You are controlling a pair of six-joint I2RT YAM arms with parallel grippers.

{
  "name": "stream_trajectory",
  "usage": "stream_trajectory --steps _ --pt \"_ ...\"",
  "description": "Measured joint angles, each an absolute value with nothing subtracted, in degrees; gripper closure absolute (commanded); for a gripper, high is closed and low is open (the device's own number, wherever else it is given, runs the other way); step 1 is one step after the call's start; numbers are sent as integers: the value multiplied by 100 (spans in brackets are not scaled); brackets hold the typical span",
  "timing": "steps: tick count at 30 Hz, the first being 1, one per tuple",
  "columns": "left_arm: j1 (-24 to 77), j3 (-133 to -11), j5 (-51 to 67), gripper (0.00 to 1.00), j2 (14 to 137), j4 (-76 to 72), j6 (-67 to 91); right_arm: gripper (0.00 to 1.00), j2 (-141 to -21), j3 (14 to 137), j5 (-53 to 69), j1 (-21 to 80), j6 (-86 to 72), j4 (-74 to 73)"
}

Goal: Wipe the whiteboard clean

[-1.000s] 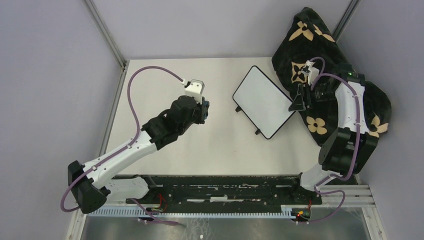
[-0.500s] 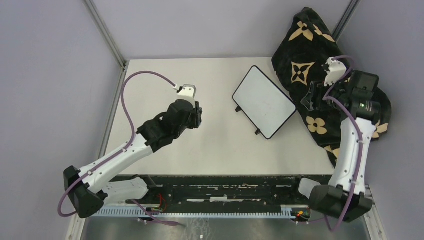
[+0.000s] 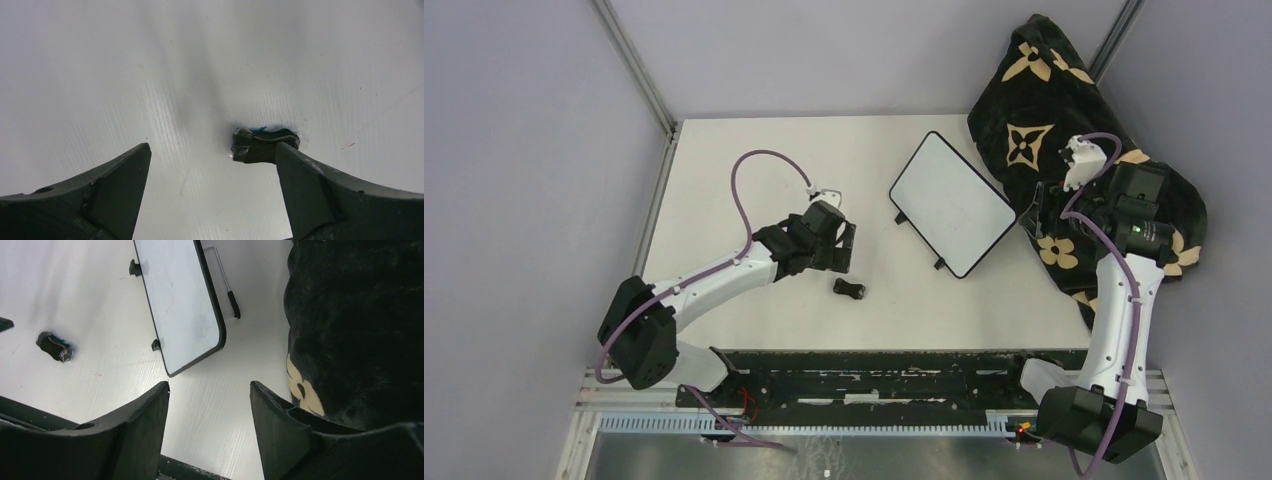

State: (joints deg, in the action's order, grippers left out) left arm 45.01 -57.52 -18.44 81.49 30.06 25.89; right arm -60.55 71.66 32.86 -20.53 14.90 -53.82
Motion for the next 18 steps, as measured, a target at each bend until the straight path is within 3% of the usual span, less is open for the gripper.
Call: stream_trajectory --steps 10,18 --pt "3540 -5594 -1850 1 7277 3103 2580 29 -5994 6737 2877 -2053 1542 -5334" --pt "3022 -5636 -1966 1 7321 3297 2563 28 -6027 6348 2272 -2053 1527 -5196"
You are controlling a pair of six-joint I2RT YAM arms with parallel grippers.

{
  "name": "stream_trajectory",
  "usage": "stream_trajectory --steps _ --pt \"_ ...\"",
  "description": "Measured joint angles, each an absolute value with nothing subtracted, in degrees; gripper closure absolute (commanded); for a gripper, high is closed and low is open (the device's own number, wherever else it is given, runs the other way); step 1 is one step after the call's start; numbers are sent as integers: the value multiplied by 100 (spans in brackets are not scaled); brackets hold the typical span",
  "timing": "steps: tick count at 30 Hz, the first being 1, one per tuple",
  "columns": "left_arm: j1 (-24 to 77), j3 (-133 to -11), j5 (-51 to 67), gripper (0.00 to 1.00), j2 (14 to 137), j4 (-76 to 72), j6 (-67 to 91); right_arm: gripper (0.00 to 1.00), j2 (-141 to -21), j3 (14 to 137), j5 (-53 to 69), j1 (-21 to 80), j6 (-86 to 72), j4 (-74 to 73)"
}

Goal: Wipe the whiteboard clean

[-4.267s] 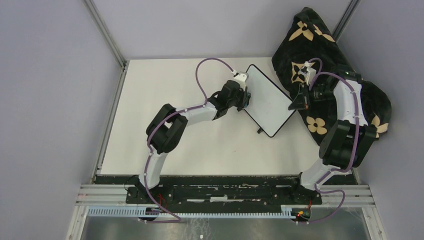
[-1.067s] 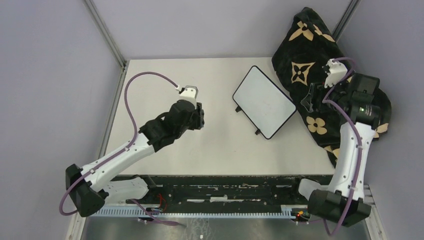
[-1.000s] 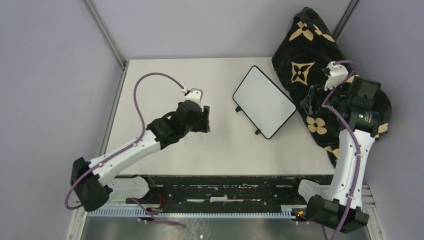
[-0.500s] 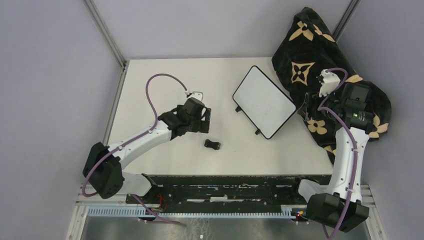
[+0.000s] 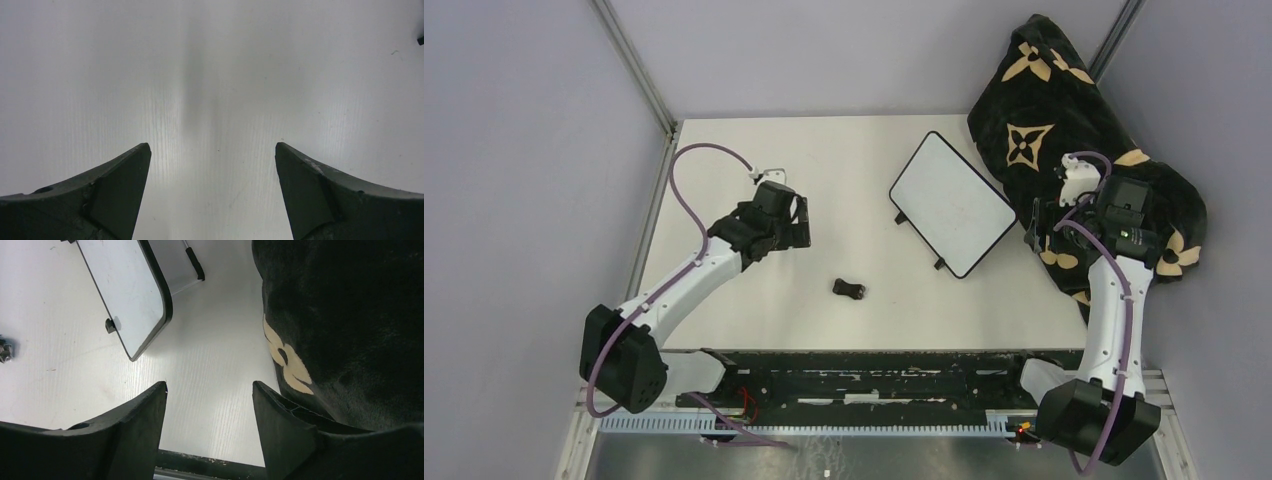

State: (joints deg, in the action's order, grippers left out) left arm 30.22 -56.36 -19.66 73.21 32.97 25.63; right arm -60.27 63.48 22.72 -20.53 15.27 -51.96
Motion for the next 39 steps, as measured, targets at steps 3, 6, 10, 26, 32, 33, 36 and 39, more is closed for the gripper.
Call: stream_trajectory --steps 3,6,10,26,32,33,36,39 --pt "2827 -5642 -2043 1 7349 3291 2473 28 -5951 6265 2217 -2053 1527 -5177" --pt "2615 -5631 -2152 1 7347 3188 2344 28 -5808 6263 2222 -2053 1522 -5151" --pt "2362 -5238 -2456 1 7129 2456 1931 28 -5607 6263 2309 -2053 1496 -5146" --pt "1313 -2646 -2657 1 7461 -2418 176 27 -5489 6265 2611 -2053 1472 -5214" --pt "1304 -2493 -2517 0 7933 -3590 -158 27 -5454 6265 2703 -2053 1481 -5225" --pt "1286 -2493 -2502 0 7992 -3701 -187 27 -5457 6265 2718 -2053 1481 -5231" --pt "1247 -2471 -2484 0 8180 -4012 -224 27 -5485 6265 2777 -2051 1483 -5238" --pt "1227 -2311 -2491 1 8416 -4458 -237 27 -5540 6265 2823 -2053 1487 -5247"
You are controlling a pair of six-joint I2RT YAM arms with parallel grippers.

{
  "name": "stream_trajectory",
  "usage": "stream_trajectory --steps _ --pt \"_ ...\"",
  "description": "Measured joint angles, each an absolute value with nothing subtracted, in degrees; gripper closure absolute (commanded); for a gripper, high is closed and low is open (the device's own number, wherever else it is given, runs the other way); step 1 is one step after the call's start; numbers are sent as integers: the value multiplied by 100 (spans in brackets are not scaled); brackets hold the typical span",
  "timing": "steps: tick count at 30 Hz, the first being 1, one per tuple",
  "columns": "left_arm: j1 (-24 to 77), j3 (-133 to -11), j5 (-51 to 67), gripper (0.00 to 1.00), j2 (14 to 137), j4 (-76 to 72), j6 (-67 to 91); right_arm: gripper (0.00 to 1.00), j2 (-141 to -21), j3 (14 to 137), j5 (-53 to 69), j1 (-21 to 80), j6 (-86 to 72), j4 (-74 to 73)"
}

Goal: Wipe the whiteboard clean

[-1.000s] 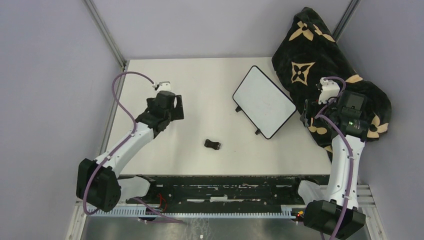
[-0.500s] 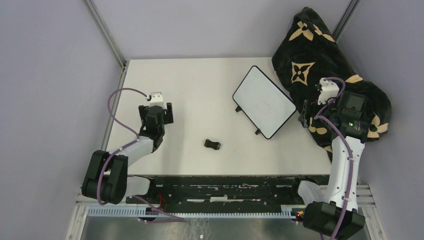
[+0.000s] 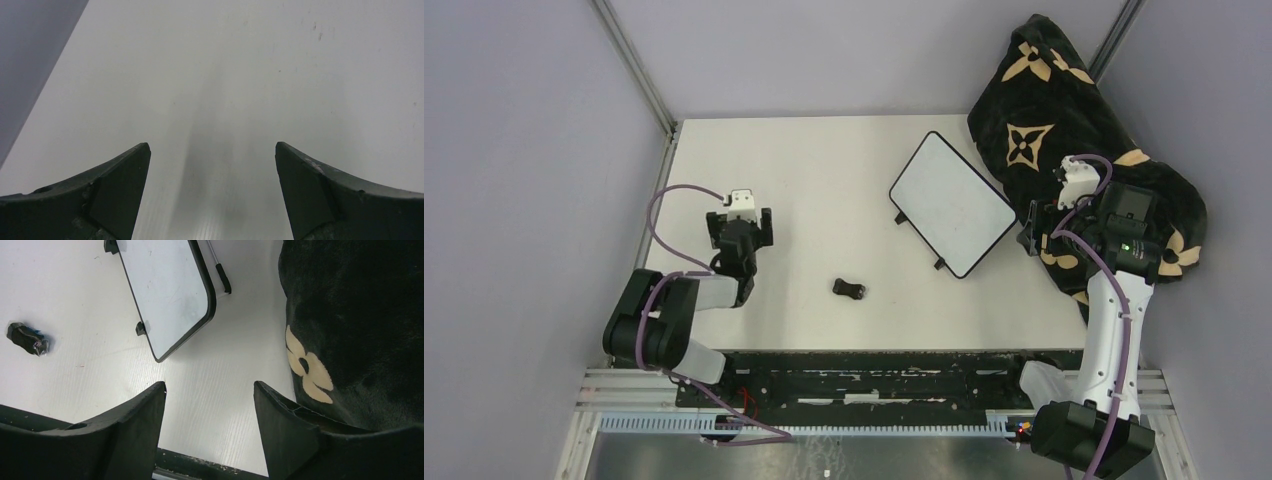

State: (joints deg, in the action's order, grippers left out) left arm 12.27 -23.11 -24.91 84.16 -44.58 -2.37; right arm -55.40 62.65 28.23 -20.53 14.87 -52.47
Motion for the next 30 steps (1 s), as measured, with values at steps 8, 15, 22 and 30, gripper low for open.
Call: stream_trajectory --steps 8,15,22,30 --pt "1194 -2115 -2668 1 8702 -4921 -237 27 -5546 6265 2873 -2053 1525 -5282" --pt "733 -2150 -1953 2 8702 -4877 -235 27 -5548 6265 2976 -2051 1546 -5293" --pt "445 -2281 -1022 4 8705 -4663 -235 27 -5548 6265 3000 -2051 1575 -5328" --pt "436 -2298 -1013 5 8720 -4611 -222 25 -5548 6265 3006 -2053 1573 -5343"
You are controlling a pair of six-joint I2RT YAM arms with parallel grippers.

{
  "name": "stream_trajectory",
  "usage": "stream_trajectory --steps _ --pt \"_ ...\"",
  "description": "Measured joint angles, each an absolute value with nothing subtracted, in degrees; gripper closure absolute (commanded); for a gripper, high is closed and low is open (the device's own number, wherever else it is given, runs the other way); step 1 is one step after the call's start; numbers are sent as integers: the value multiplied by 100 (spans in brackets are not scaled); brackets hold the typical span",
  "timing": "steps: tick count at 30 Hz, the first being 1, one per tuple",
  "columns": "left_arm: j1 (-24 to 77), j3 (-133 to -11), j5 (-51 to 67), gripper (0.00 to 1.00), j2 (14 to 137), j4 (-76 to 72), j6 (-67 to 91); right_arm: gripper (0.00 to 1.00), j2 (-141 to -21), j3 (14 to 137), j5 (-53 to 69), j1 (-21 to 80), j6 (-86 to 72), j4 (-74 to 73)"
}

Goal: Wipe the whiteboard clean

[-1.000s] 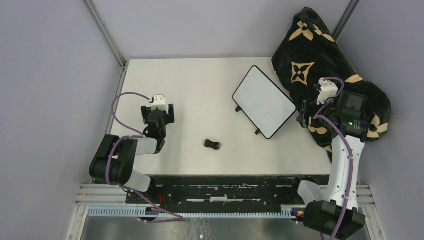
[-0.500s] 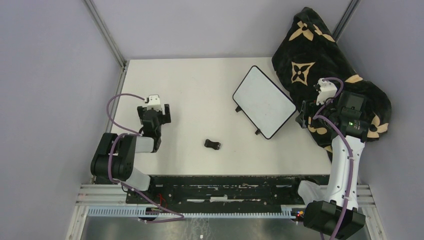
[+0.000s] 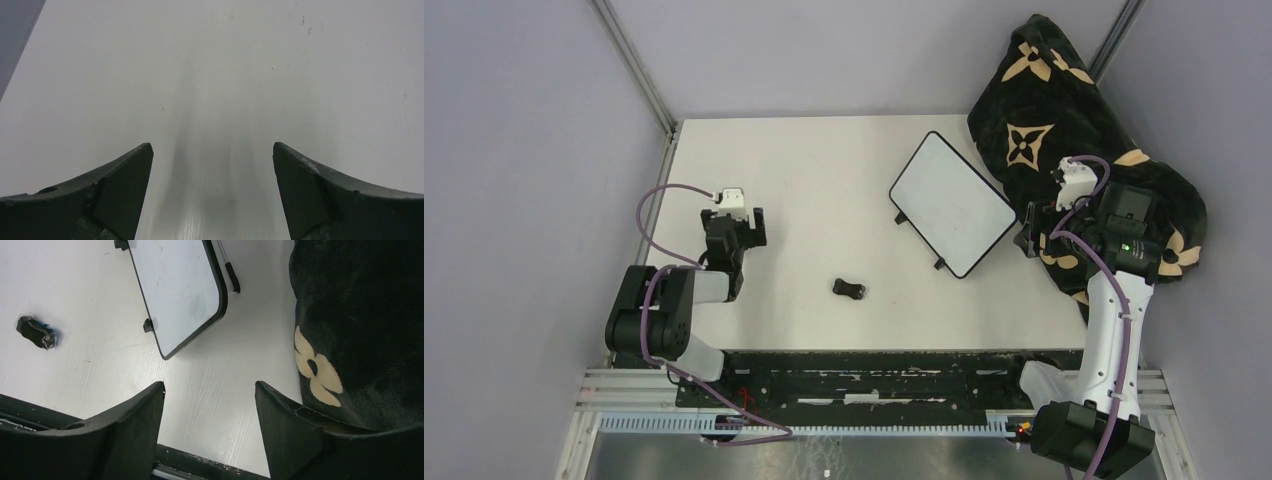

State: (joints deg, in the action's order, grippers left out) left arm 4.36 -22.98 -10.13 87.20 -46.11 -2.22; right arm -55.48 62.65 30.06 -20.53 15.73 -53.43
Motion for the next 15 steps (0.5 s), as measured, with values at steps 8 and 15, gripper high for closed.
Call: stream_trajectory --steps 8,15 --pt "436 -2403 -1048 4 8783 -4506 -222 23 -5546 6265 3098 -2053 1564 -5371" --pt "436 -2408 -1046 2 8788 -4493 -220 27 -5428 6237 3124 -2053 1476 -5336"
